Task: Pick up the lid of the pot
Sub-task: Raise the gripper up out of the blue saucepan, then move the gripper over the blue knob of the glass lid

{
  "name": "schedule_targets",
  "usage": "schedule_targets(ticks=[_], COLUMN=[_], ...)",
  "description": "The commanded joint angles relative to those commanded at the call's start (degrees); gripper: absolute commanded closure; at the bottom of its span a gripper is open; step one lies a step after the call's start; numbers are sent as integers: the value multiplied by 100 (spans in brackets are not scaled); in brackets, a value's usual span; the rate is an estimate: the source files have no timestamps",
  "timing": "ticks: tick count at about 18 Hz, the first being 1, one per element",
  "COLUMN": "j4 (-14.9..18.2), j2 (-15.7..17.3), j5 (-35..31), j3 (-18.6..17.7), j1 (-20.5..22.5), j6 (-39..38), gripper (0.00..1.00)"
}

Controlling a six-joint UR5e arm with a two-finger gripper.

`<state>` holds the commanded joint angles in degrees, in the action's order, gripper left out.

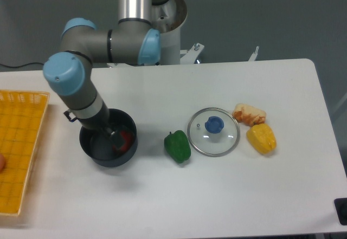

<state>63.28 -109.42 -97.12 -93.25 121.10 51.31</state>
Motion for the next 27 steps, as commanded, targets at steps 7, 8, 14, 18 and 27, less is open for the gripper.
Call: schedule_targets(ticks=[7, 8, 14, 18, 27], j4=[26, 26, -44, -62, -272], j2=[0, 0, -17, -27, -9], j5=[0, -9, 9, 70, 413], j3=[-193, -228, -448, -545, -1028], j1=[896, 1028, 1679, 2118, 2453], j6=[1590, 1932, 2759, 3201, 2147], gripper=[0, 0, 0, 0, 0])
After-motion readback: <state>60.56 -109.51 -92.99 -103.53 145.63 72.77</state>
